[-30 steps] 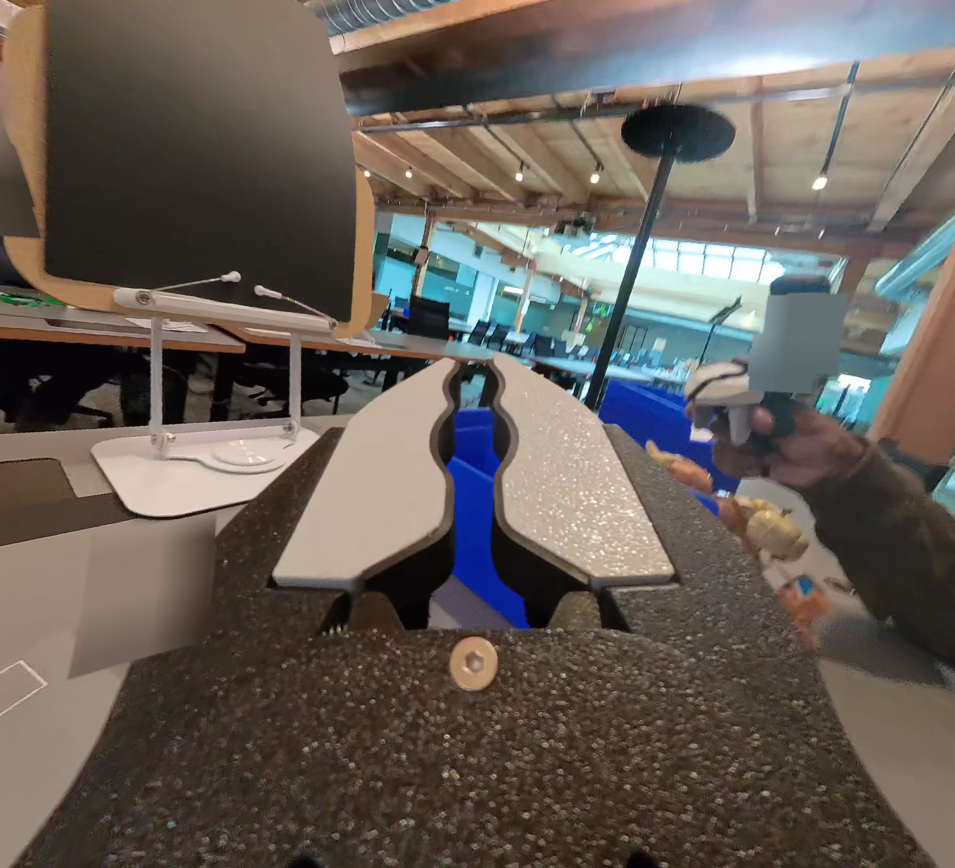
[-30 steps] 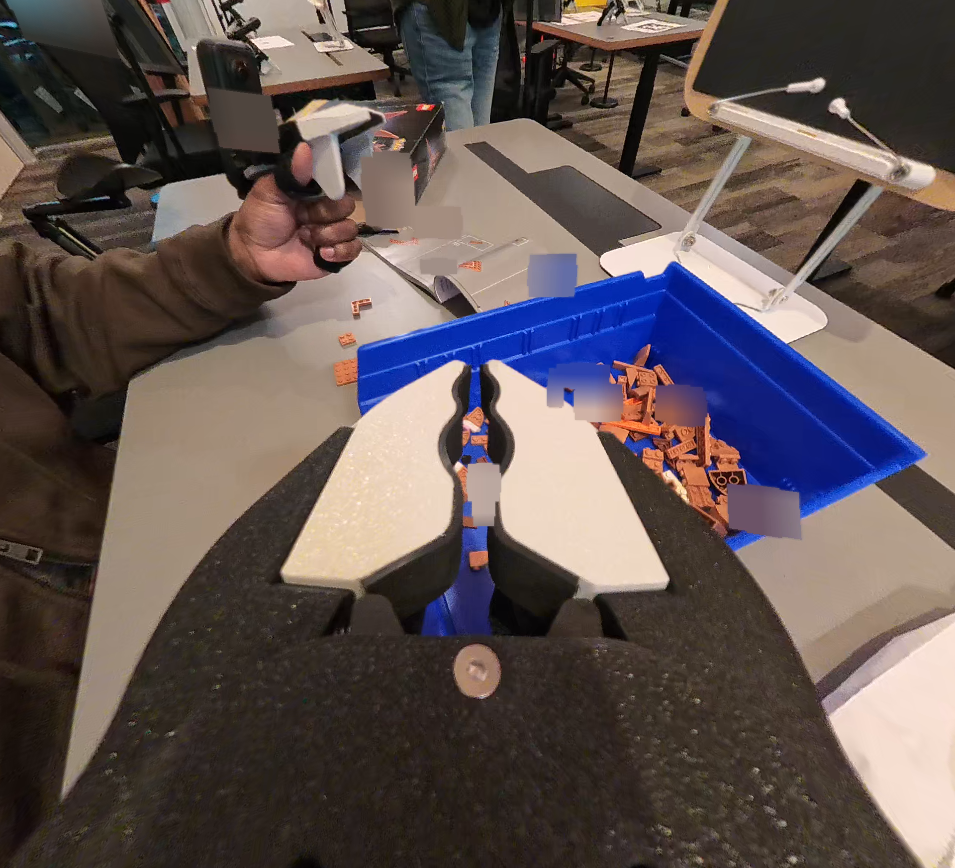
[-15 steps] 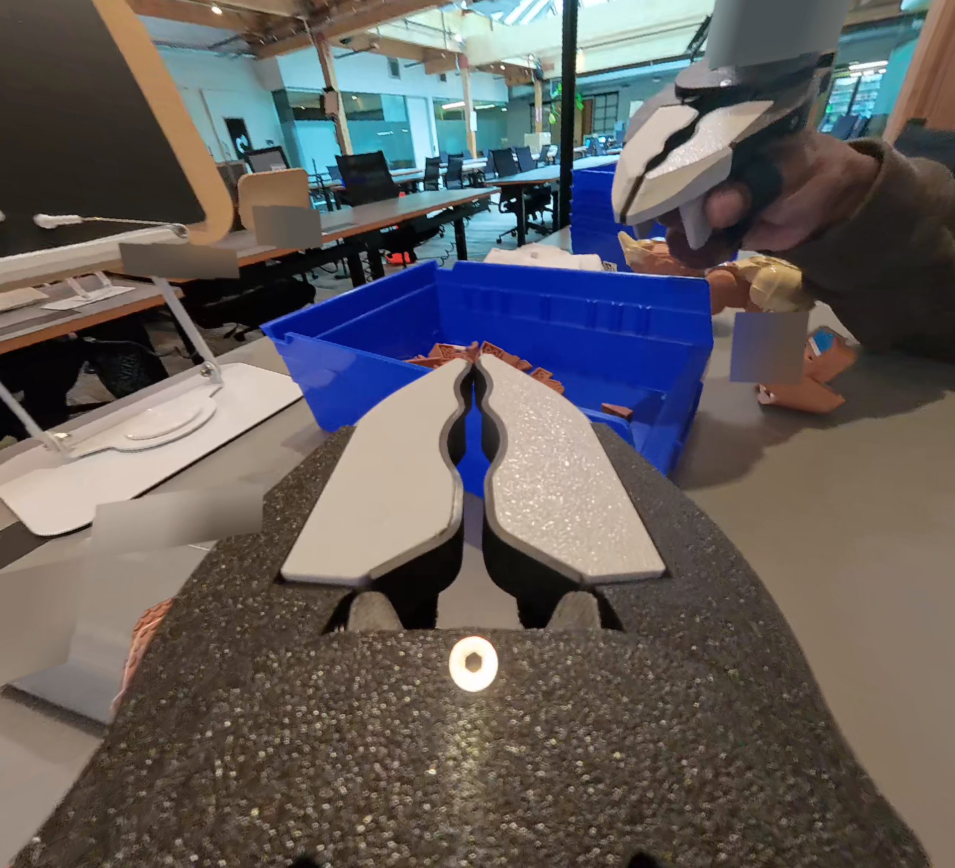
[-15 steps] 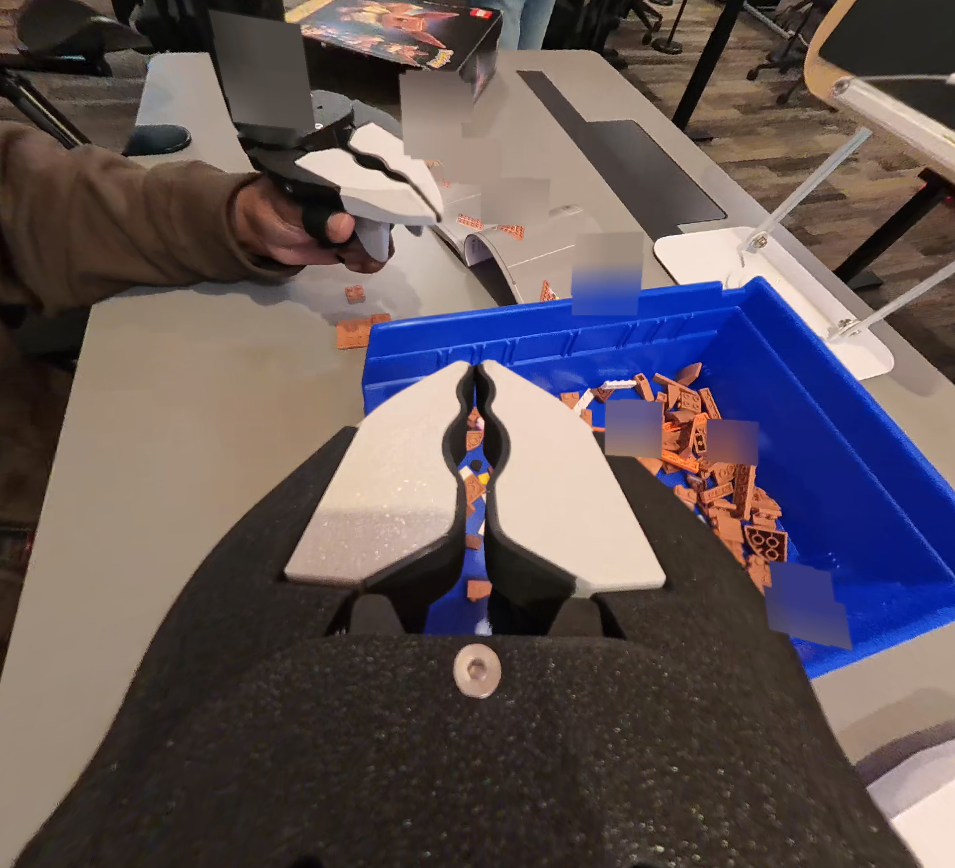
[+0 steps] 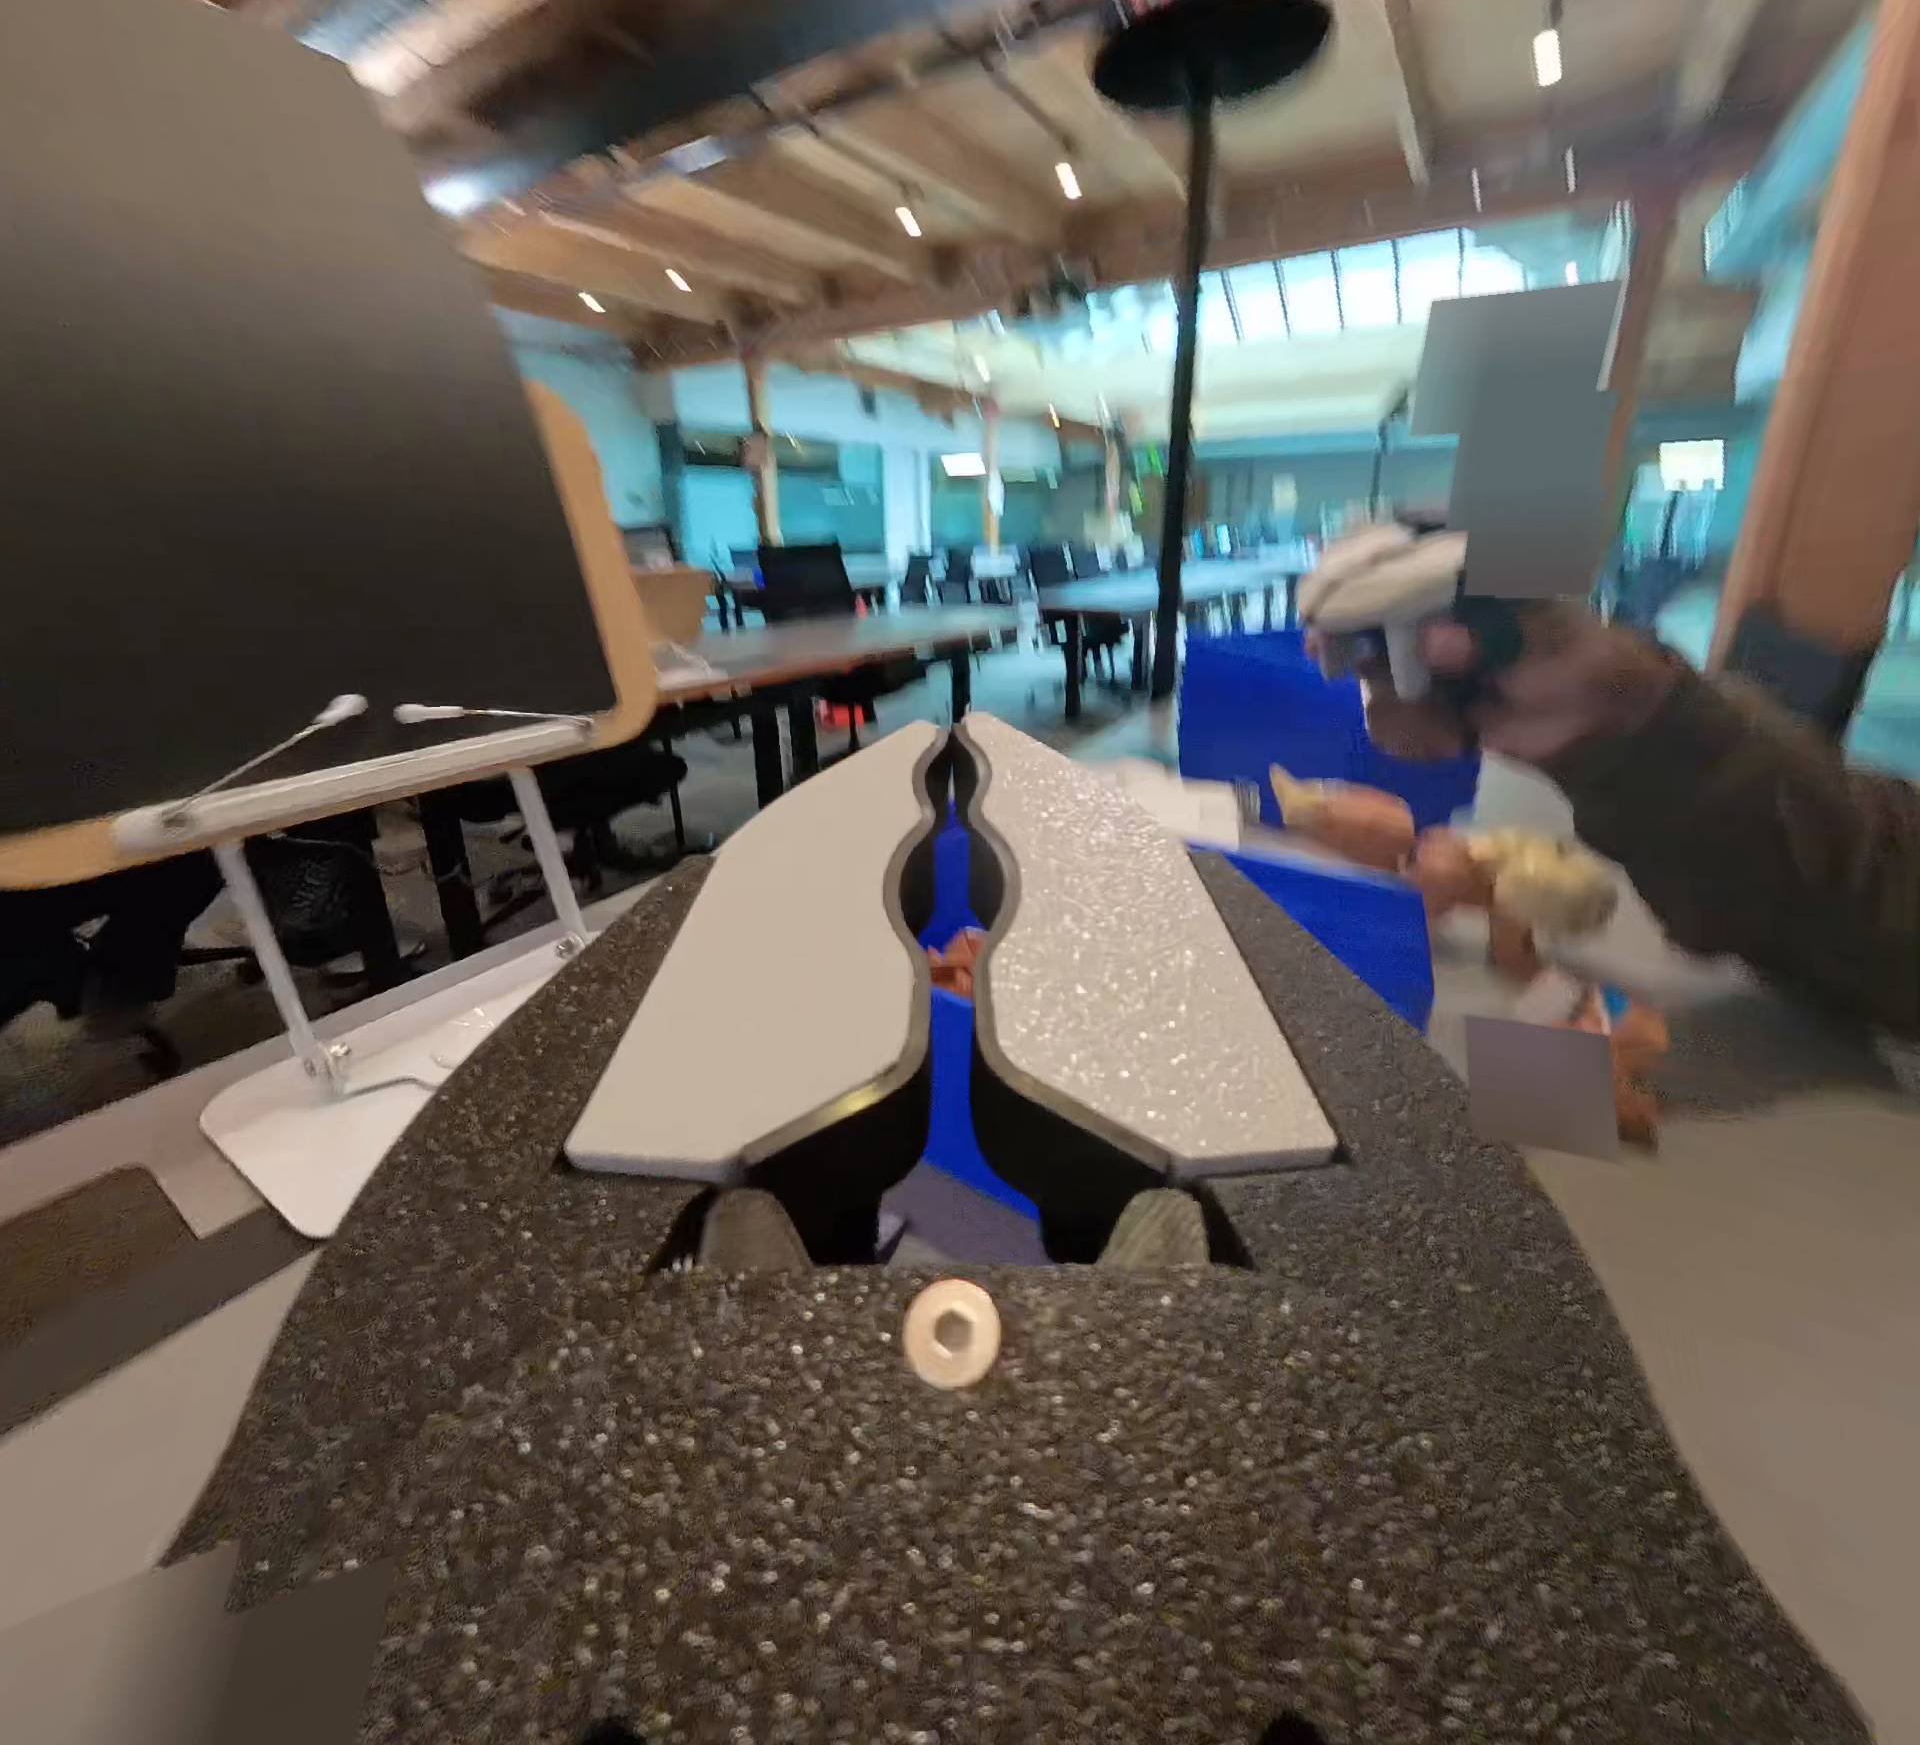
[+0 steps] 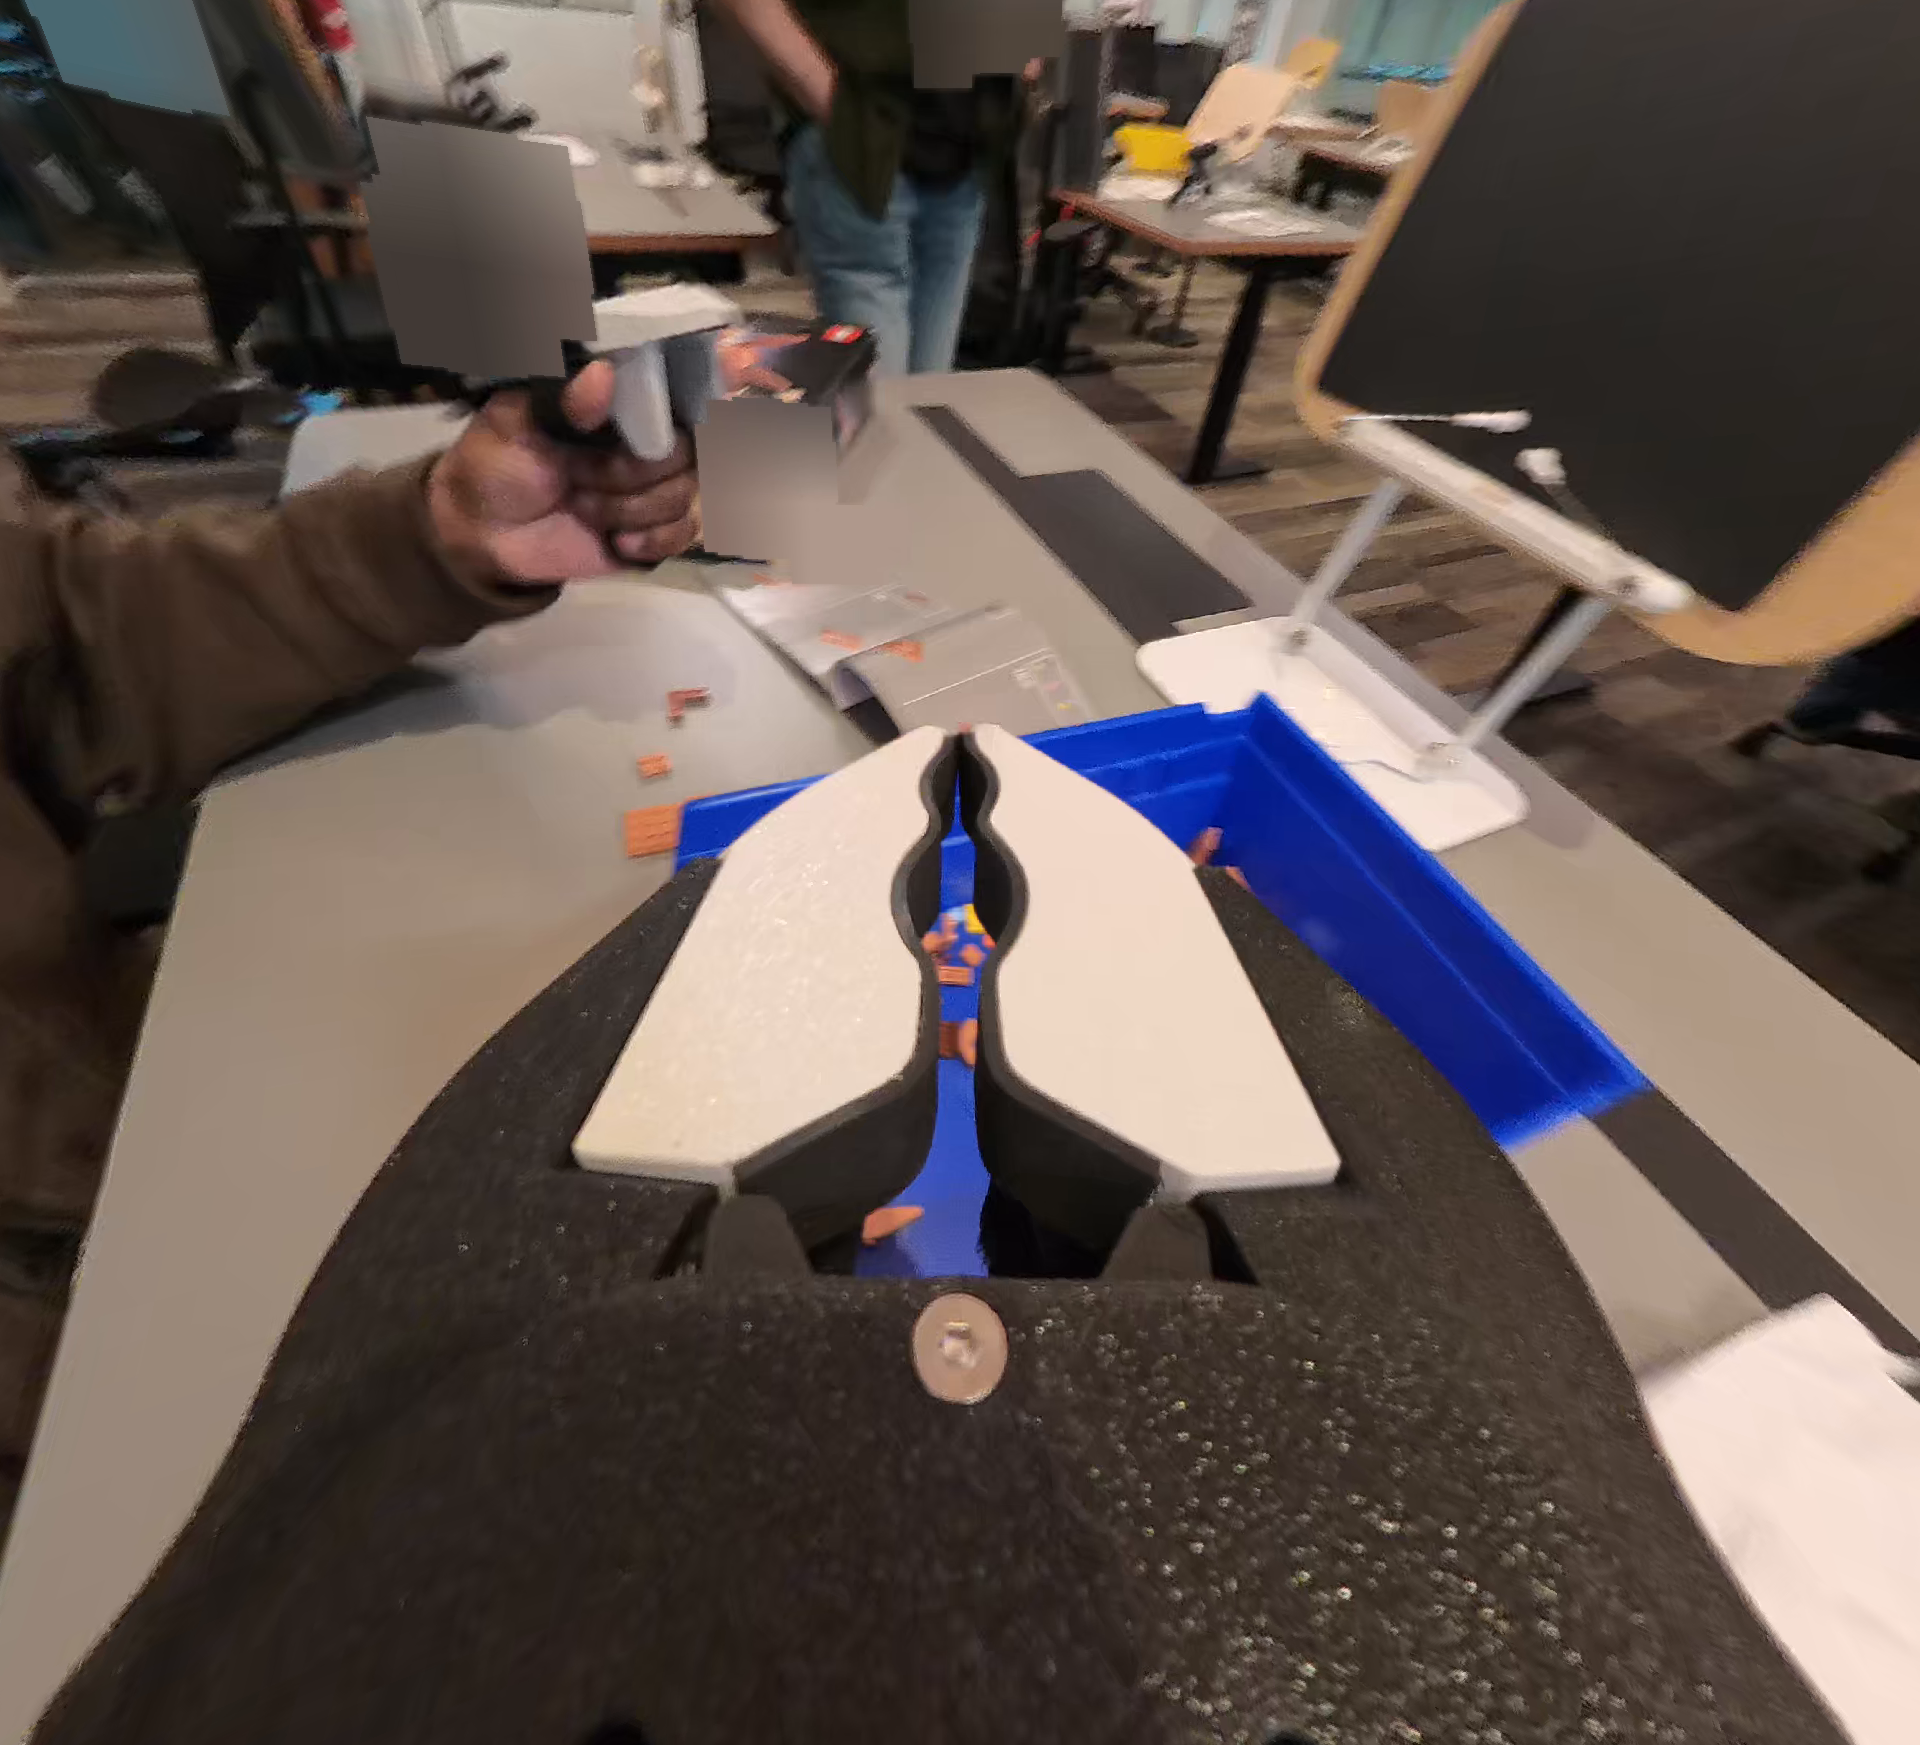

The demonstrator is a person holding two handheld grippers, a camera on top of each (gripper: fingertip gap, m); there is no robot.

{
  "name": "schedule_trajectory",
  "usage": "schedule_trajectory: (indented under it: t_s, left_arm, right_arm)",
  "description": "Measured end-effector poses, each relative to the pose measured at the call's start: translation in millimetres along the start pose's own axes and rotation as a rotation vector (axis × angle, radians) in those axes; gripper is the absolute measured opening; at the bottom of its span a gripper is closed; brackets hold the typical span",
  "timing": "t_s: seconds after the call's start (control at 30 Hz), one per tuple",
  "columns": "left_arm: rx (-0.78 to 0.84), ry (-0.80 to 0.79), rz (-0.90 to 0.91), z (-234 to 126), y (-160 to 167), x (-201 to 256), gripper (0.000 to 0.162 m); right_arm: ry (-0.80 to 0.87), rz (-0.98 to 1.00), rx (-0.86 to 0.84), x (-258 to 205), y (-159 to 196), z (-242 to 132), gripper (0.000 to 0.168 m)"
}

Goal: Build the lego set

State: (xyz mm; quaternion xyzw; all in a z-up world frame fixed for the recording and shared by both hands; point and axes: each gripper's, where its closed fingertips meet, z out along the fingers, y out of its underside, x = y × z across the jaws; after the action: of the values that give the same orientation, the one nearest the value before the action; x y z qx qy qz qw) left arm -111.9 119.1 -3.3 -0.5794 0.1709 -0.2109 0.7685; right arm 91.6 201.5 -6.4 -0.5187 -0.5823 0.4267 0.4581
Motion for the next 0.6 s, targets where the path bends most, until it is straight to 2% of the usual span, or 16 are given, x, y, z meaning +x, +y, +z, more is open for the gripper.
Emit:
schedule_trajectory:
  t_s: [0.13,0.2,0.23,0.33,0.4,0.47,0.6]
  left_arm:
    - [-0.215,0.149,0.213,33.3,49.7,45.5,0.0]
    - [-0.193,0.192,0.178,36.9,61.5,55.0,0.0]
    - [-0.124,0.206,0.117,34.0,48.5,53.8,0.0]
    - [0.121,0.163,-0.043,8.3,-19.3,17.4,0.0]
    - [0.183,0.125,-0.009,-7.5,-40.6,0.5,0.0]
    - [0.077,0.104,0.086,-3.4,-17.6,2.8,0.0]
    - [-0.276,0.197,0.204,15.8,83.9,36.5,0.0]
  right_arm:
    - [-0.09,-0.019,-0.071,-29.7,21.8,29.5,0.0]
    - [-0.103,0.004,-0.069,-31.1,23.8,29.4,0.0]
    - [-0.088,0.009,-0.043,-25.9,17.7,22.4,0.0]
    - [-0.009,0.014,0.043,1.0,-5.6,-12.1,0.0]
    - [0.026,0.03,0.055,16.1,-7.5,-25.3,0.0]
    - [0.006,0.067,0.037,18.0,3.1,-20.7,0.0]
    - [-0.055,0.066,-0.082,-0.1,41.0,9.0,0.0]
